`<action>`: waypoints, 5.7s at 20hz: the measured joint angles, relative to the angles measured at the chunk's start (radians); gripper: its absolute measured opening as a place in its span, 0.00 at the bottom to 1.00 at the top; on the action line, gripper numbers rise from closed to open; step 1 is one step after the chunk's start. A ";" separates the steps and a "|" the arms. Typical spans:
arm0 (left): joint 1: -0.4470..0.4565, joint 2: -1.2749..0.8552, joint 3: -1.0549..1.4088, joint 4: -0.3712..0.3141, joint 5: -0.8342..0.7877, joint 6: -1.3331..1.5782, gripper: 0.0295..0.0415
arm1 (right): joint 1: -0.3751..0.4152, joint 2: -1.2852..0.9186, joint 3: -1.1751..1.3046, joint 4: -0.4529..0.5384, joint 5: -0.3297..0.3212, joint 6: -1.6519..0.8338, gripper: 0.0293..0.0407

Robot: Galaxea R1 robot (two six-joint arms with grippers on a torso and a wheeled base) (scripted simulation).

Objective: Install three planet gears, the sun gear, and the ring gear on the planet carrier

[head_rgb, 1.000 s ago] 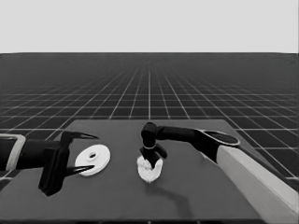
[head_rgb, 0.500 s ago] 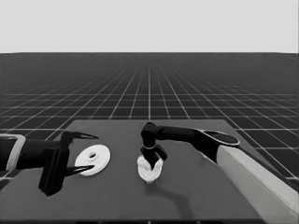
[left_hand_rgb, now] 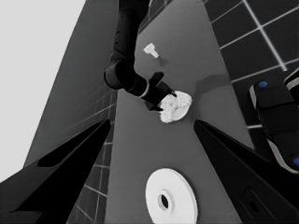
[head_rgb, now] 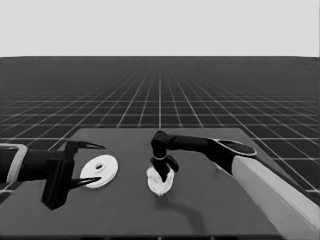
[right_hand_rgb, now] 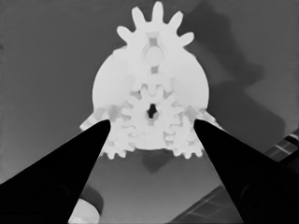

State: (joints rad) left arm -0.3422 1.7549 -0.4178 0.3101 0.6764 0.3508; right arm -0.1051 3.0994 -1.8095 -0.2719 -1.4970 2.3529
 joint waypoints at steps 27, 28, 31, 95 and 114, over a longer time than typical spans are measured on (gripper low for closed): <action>0.251 0.517 -1.005 -0.151 0.771 -1.060 0.77 | -0.250 -1.340 1.422 -0.426 0.317 -2.037 0.81; 0.255 0.557 -1.104 -0.193 0.786 -1.056 0.76 | -0.250 -1.340 1.422 -0.426 0.317 -2.037 0.81; 0.261 0.612 -1.240 -0.240 0.806 -1.038 0.75 | -0.250 -1.340 1.423 -0.426 0.317 -2.037 0.81; 0.412 1.330 -1.355 -0.076 0.833 -1.567 0.44 | -0.250 -1.340 1.423 -0.426 0.317 -2.037 0.81; 0.420 1.331 -1.355 -0.078 0.832 -1.401 0.44 | -0.250 -1.340 1.423 -0.426 0.317 -2.037 0.81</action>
State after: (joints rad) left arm 0.0780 3.0861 -1.7726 0.2322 1.5085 -1.0502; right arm -0.3547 1.7592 -0.3868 -0.6977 -1.1801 0.3159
